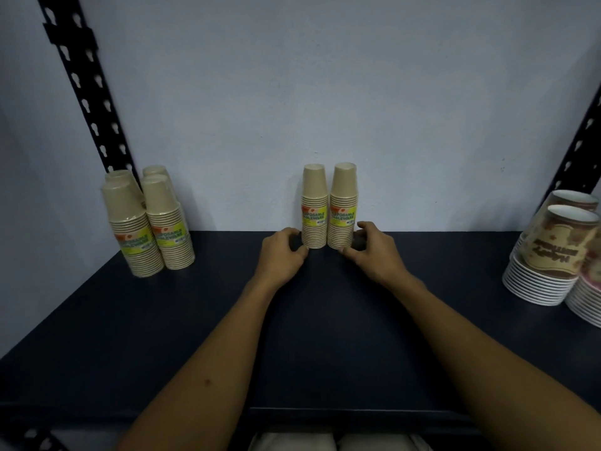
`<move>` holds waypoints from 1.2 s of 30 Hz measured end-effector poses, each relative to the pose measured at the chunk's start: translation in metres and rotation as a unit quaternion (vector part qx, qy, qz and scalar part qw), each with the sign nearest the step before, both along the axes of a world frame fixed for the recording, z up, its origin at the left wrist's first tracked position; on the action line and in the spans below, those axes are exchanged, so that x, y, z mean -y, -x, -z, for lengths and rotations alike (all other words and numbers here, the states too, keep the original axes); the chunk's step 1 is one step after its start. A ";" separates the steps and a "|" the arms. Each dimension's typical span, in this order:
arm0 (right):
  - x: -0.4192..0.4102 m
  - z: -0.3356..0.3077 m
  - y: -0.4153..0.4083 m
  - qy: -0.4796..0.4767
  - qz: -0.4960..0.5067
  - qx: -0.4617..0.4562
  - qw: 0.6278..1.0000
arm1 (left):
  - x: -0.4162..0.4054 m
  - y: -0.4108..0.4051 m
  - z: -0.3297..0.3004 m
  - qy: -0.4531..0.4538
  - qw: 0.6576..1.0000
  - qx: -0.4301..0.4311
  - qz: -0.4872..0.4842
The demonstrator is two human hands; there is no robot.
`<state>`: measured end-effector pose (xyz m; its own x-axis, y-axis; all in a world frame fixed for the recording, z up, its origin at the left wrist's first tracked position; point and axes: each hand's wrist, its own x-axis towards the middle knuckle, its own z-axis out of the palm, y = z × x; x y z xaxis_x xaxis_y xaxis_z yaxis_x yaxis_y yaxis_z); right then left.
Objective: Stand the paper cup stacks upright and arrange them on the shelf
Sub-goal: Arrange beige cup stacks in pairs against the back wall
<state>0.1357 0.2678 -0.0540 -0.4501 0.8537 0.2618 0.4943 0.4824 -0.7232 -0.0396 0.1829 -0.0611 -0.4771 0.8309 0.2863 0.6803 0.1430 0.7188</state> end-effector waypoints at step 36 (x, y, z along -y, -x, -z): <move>0.115 0.010 0.157 -0.169 -0.224 0.212 0.936 | 0.210 0.125 0.001 0.165 0.948 -0.180 -0.204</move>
